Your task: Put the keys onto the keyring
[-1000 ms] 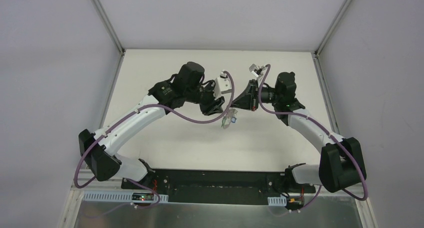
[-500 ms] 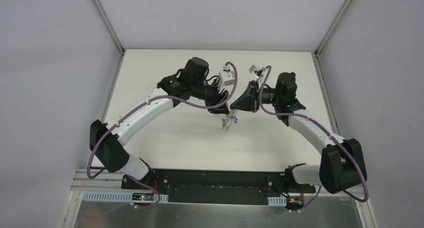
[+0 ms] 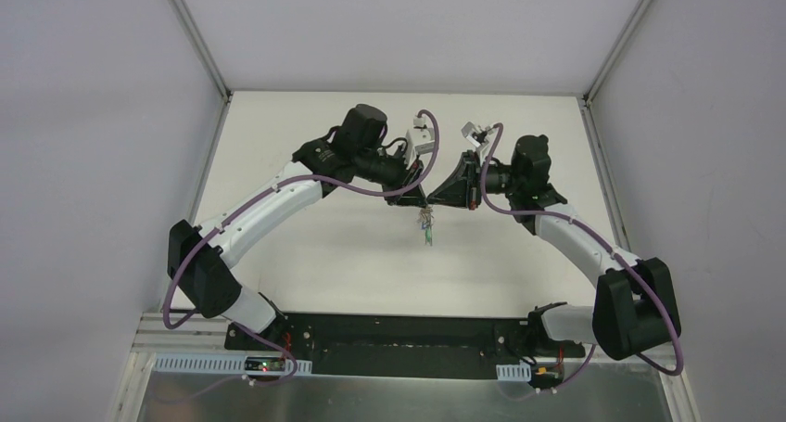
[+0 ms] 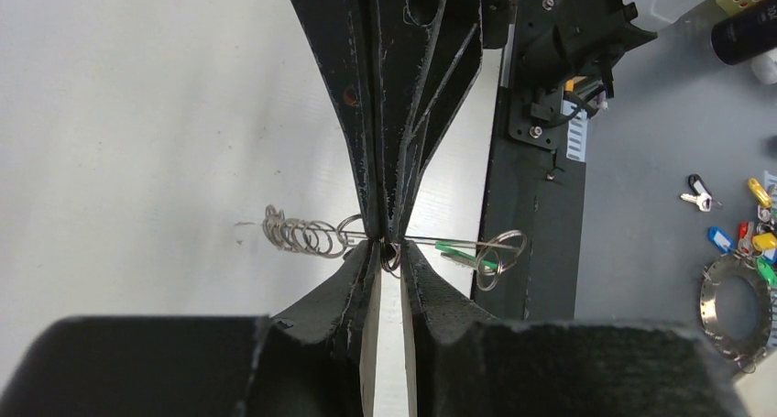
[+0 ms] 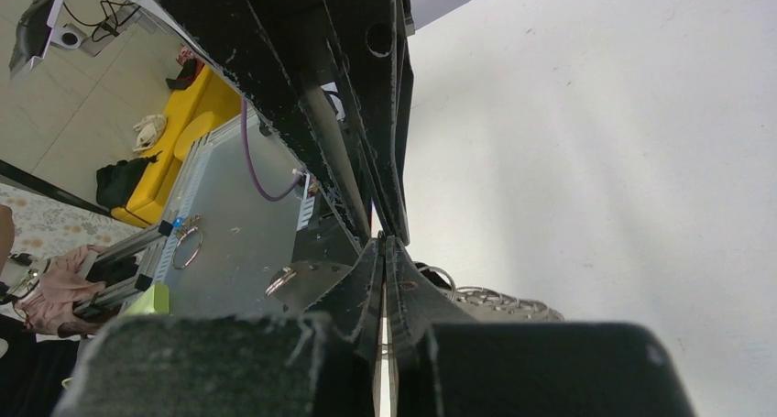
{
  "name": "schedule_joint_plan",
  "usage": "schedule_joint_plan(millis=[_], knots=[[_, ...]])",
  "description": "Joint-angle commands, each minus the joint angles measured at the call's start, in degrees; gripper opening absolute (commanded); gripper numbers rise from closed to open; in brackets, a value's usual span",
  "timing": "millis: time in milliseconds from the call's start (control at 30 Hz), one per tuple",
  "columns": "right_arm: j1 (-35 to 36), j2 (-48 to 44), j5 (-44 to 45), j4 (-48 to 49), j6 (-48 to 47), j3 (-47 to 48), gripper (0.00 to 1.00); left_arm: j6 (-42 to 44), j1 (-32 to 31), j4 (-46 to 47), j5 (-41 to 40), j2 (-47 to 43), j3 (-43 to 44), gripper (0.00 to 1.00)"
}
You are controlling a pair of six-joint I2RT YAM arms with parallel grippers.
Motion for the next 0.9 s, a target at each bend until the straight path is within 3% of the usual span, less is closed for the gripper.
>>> schedule_joint_plan(millis=[0, 333, 667, 867], knots=[[-0.15, -2.32, -0.92, 2.24, -1.1, 0.08, 0.0, -0.64, 0.16, 1.85, 2.88, -0.43, -0.37, 0.14], [-0.2, -2.5, -0.79, 2.24, -1.01, 0.03, 0.0, -1.29, 0.24, 2.25, 3.39, -0.22, -1.36, 0.16], [-0.24, -2.49, -0.39, 2.24, -1.01, 0.21, 0.0, -0.99, 0.25, 2.03, 4.39, -0.54, -1.88, 0.0], [-0.51, -2.74, -0.18, 2.15, -1.22, -0.02, 0.0, -0.77, 0.43, 2.01, 2.65, -2.45, -2.85, 0.0]])
